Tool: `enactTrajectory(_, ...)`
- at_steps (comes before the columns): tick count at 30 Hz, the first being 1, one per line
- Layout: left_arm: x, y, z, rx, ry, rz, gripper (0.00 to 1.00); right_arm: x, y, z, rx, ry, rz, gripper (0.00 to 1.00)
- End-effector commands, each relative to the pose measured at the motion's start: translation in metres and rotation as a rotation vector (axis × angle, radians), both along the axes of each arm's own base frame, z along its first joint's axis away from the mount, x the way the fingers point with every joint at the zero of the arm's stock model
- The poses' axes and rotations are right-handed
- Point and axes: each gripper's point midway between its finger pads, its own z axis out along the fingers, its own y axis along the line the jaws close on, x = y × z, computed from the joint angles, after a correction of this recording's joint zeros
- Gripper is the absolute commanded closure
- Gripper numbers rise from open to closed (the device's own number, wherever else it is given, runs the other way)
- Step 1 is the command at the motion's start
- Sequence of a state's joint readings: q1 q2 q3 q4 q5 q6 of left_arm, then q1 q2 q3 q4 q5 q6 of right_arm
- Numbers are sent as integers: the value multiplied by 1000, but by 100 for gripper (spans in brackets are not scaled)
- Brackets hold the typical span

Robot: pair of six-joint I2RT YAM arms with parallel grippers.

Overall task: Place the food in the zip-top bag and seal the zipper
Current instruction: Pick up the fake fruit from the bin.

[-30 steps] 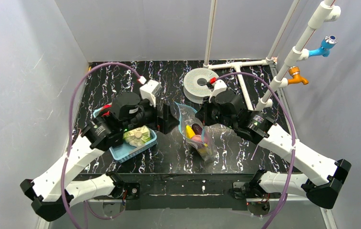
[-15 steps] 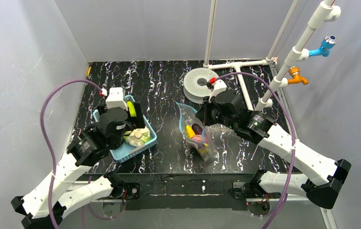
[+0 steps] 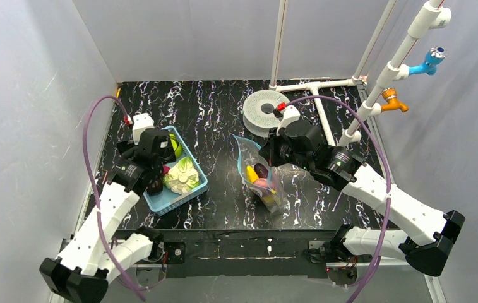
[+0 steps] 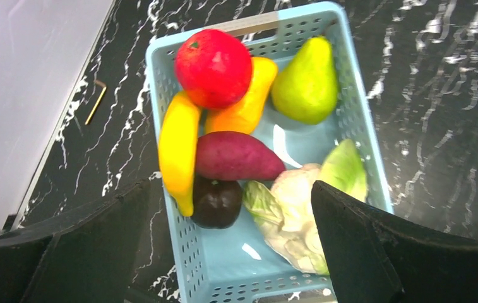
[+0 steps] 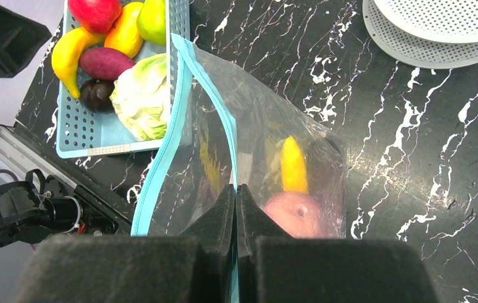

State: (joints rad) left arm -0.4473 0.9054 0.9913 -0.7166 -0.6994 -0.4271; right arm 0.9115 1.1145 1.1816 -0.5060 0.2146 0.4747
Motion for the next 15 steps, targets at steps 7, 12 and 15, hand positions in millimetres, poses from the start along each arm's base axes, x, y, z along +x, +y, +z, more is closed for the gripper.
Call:
enactTrajectory(7, 2, 38, -50, 74, 156, 180, 2, 5, 2, 13, 31, -40, -12, 99)
enactTrajectory(12, 4, 46, -71, 90, 232, 173, 5, 6, 4, 13, 28, -39, -11, 99)
enactTrajectory(15, 5, 51, -80, 63, 274, 197, 6, 7, 5, 12, 26, -38, -10, 99)
